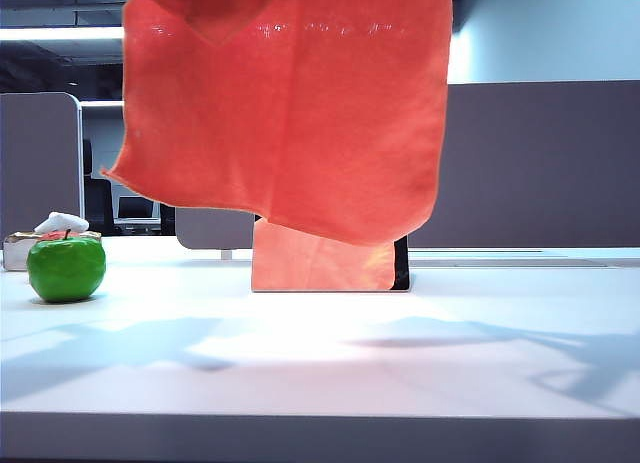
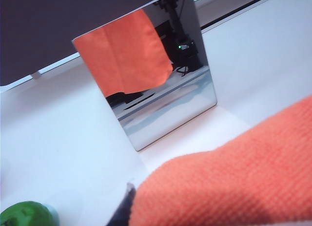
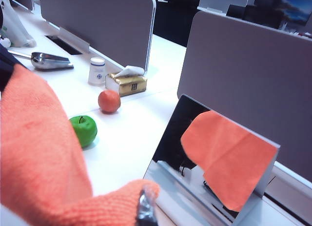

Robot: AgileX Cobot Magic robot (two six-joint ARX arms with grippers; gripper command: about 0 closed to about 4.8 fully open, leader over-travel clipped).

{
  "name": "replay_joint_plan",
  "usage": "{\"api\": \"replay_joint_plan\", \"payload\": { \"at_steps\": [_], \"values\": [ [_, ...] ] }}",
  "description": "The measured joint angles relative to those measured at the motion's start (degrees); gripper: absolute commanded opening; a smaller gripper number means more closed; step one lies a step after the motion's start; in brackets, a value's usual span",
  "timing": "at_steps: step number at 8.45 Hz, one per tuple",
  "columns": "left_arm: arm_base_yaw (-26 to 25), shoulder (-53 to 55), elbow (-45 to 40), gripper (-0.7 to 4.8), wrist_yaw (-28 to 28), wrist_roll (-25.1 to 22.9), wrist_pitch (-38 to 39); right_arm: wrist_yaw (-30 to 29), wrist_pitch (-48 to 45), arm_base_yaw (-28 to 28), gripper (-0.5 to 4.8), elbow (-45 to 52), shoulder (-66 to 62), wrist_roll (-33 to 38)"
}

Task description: Pick up the cloth from the table and use it to cover the mirror.

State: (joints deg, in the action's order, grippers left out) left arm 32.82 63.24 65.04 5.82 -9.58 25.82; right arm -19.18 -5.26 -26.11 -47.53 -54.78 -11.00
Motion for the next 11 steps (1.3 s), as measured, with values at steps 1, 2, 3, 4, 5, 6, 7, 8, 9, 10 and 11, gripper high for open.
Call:
{"api": "replay_joint_plan", "payload": {
  "at_steps": [1,2,3,4,5,6,7,8,9,10,11],
  "values": [
    [0.0,0.0,0.0,-0.06,0.6,-0.1,0.2,0.1,0.0,0.0,-0.08,0.0,0.6,0.0],
    [0.0,0.0,0.0,-0.06,0.9,-0.2,0.2,1.7,0.1,0.0,-0.08,0.0,0.7,-0.1],
    [0.0,0.0,0.0,0.43,0.9,-0.2,0.2,2.6,0.6,0.0,-0.08,0.0,0.7,-0.1],
    [0.0,0.3,0.0,1.00,-1.5,-0.2,0.8,3.5,0.9,0.0,-0.08,0.0,0.7,-0.1],
    [0.0,3.3,0.0,1.21,-3.3,-0.2,2.4,10.8,0.9,0.0,-0.08,0.0,0.7,-0.1],
    [0.0,3.9,0.0,1.54,-3.3,-0.2,2.5,11.9,0.9,0.0,-0.08,0.0,0.7,-0.1],
    [0.0,6.6,0.0,1.56,-3.5,-0.2,2.6,14.3,1.2,0.0,-0.08,0.0,0.7,-0.1],
    [0.0,10.1,0.0,1.58,-7.9,-0.2,2.7,18.7,2.9,0.1,-0.08,0.0,0.7,-0.2],
    [0.0,12.2,0.0,1.94,-11.9,-0.2,2.4,19.2,3.4,0.1,-0.08,0.0,0.7,-0.2],
    [0.0,14.0,0.0,1.94,-20.2,-1.4,1.7,20.4,3.5,0.1,-0.08,0.0,0.7,-0.3],
    [0.0,15.1,0.0,1.94,-27.0,-2.4,0.7,21.5,4.1,0.2,-0.08,0.0,0.7,-0.8]
  ]
}}
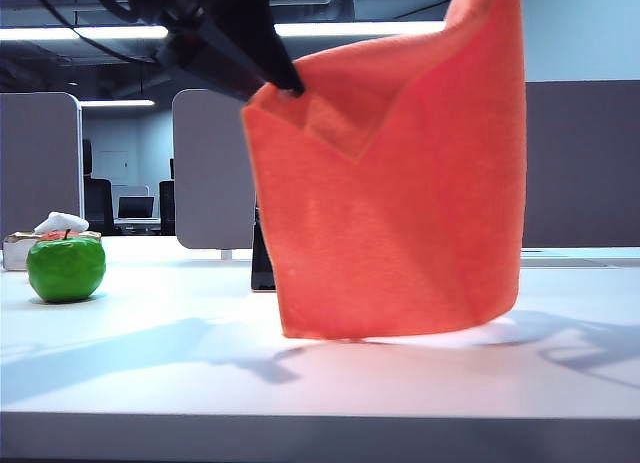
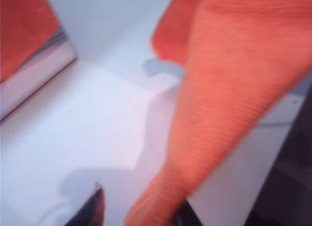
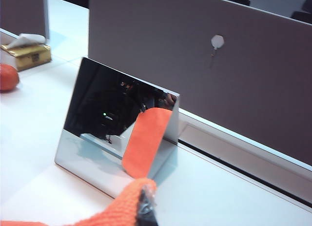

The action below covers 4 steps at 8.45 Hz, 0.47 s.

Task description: Pick up the cloth from the table and use it to cover the mirror.

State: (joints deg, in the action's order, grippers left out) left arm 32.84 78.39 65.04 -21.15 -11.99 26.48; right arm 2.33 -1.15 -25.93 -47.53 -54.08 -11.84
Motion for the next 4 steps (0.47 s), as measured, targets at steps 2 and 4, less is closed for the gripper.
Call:
{"api": "replay_joint_plan", "payload": {
  "at_steps": [2,4],
  "values": [
    [0.0,0.8,0.0,1.93,-3.3,0.0,-1.3,1.1,0.6,0.0,-0.08,0.0,0.0,-0.1],
    [0.0,1.0,0.0,1.94,-4.0,0.0,-2.7,2.1,1.7,0.0,-0.08,0.0,0.0,-0.1]
  ]
}}
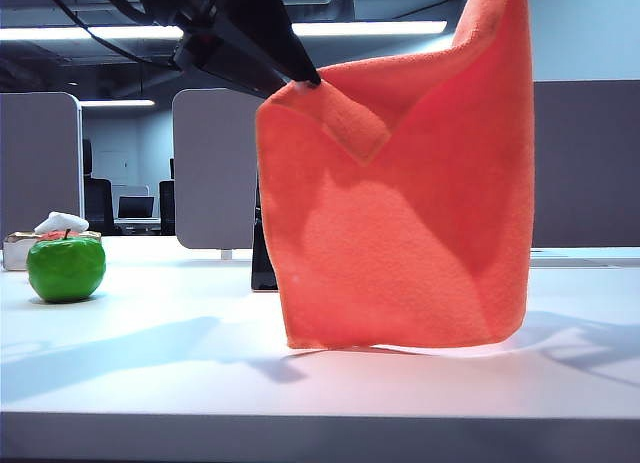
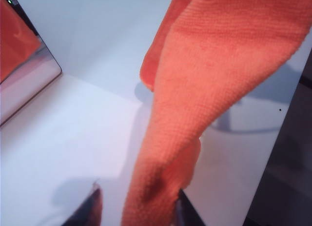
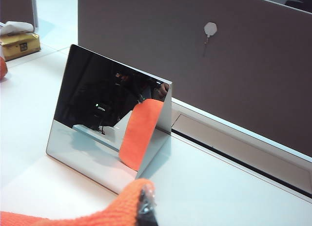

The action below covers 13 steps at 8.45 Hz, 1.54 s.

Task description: Pick up the cloth from the table and use it to cover the mirror.

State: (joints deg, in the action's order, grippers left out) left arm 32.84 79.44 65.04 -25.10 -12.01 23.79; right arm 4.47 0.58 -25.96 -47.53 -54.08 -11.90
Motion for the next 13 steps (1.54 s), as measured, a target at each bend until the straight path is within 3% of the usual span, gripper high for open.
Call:
{"api": "replay_joint_plan", "payload": {
  "at_steps": [1,2,3,6,7,8,9,11,13],
  "values": [
    [0.0,0.0,0.0,2.53,0.0,0.0,0.0,0.1,0.0,0.0,-0.08,0.0,0.0,0.0],
    [0.0,0.0,0.0,2.53,-5.6,0.0,0.0,-0.2,0.0,0.0,-0.07,0.0,0.0,0.0],
    [0.0,0.0,0.0,2.50,-6.0,-0.1,0.0,-0.2,0.0,0.0,-0.08,0.0,0.0,0.0],
    [0.0,0.0,0.0,-0.06,-4.6,0.0,0.2,-0.6,0.0,0.0,-0.08,0.0,0.0,0.0],
    [0.0,0.0,0.0,-0.05,-3.3,0.0,0.2,-0.6,0.0,0.0,-0.07,0.0,0.0,0.0],
    [0.0,0.0,0.0,-0.06,-0.5,0.0,0.1,-0.6,0.0,0.0,-0.07,0.0,0.0,0.0],
    [0.0,0.0,0.0,-0.05,10.1,0.9,-13.4,-1.9,-4.5,0.0,-0.07,0.0,-0.8,-0.2],
    [-2.0,0.0,0.0,-0.06,20.9,2.7,-18.9,-3.2,-6.8,0.0,-0.07,-2.8,-8.4,-0.5],
    [-8.0,0.0,0.0,-0.06,21.3,5.0,-27.3,-3.2,-7.1,0.0,-0.07,-12.8,-16.9,-0.6]
  ]
}}
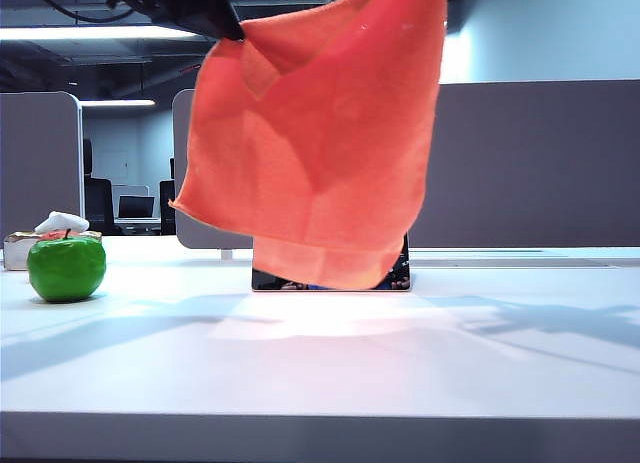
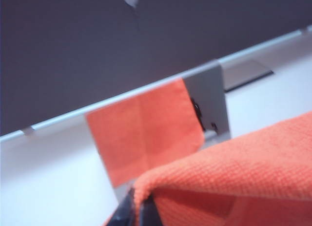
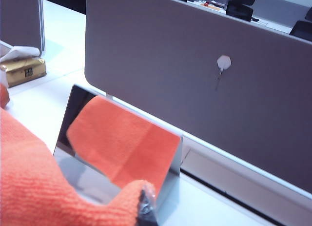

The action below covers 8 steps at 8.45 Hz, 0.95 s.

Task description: Pick up the cloth from the table and use it to cover the mirror.

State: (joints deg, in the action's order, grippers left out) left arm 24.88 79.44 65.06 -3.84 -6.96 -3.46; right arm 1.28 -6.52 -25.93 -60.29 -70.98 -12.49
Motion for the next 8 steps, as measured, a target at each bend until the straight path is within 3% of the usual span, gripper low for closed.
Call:
{"api": "replay_joint_plan", "payload": {
  "at_steps": [1,2,5,6,8],
  "values": [
    [-5.5,0.0,0.0,-0.06,-1.9,0.3,-5.5,1.7,2.9,0.0,-0.07,-8.5,-8.0,0.0],
    [-7.1,0.6,0.0,-0.06,-4.1,0.4,-7.2,2.6,6.6,0.0,-0.07,-11.9,-11.4,0.0],
    [-7.6,5.7,0.2,-0.06,-8.3,1.5,-11.1,5.6,7.3,0.0,-0.07,-14.0,-14.7,-0.5],
    [-7.7,11.3,2.2,-0.05,-8.8,2.5,-12.3,9.6,7.3,0.0,-0.07,-14.2,-16.0,-2.7],
    [-7.7,12.0,3.1,-0.05,-8.9,2.7,-13.5,9.9,7.1,0.7,-0.07,-14.2,-16.3,-2.8]
  ]
}}
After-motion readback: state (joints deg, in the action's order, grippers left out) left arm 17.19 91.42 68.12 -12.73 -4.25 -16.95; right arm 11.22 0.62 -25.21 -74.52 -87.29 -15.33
